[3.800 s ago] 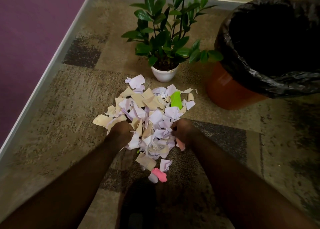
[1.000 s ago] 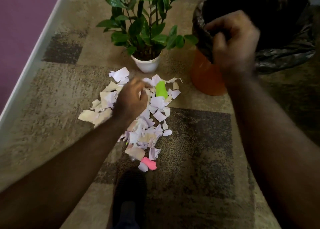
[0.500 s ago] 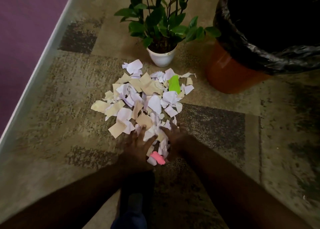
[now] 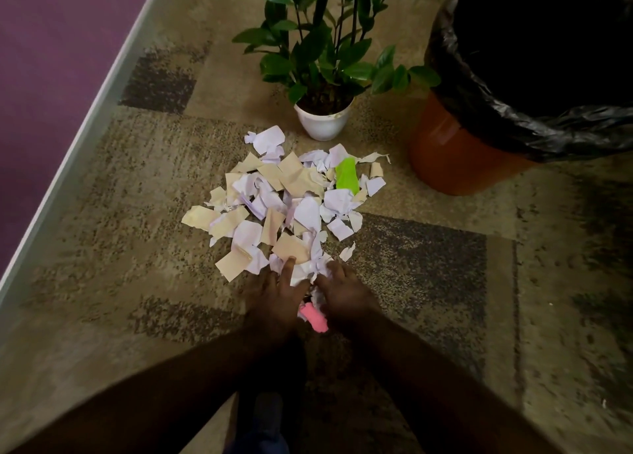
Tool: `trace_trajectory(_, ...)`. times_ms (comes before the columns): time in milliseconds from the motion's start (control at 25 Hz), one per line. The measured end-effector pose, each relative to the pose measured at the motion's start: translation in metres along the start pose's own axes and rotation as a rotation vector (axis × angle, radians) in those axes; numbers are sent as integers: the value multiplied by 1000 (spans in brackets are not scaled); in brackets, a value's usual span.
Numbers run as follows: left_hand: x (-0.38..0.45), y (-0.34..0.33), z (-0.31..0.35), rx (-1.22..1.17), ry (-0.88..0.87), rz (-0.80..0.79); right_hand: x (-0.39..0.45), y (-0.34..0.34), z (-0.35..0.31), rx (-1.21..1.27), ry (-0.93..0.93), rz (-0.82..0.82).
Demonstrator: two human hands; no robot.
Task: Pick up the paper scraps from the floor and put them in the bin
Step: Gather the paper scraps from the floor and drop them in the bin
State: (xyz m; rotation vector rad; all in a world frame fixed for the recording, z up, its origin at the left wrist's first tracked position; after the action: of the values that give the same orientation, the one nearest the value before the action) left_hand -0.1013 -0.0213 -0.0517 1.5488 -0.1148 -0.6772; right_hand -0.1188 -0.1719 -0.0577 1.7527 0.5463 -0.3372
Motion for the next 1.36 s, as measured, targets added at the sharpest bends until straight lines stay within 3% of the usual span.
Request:
trace_trajectory(360,14,8,-13,-31,-36,-104,14,0,7,-44,4,-41)
trace_trajectory(600,25,10,-20,-103,-117,-261,13,5,12,90,-50,-37)
trace_trajectory(840,33,26,-21,-99,-230,-250,19,28,14,169,-129,-153)
trace_trajectory(1000,40,56,-11,87,-283,-417,27,50,13,81,-123,-214)
trace_trajectory(1160,65,94,-3,22,-152,-604,26,90,14,16,-51,-242)
trace_trajectory(1240,65,117,-4,-26,-71,-559,19,120,16,-26,15,-243)
trace_trajectory(1360,59,149,-9,-88,-144,-327,12,162,23,7,8,-327)
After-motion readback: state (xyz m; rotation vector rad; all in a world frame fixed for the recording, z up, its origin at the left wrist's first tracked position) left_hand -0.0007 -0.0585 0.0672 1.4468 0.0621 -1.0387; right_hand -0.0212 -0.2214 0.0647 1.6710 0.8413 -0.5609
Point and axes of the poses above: each hand's wrist, its own x-axis towards the middle knuckle, its own y-axis out of the back of the hand, z = x × y, the point moved 1 cm from there along x, towards the middle knuckle, and after that the axes turned 6 degrees about -x, right-handed, at the moved point
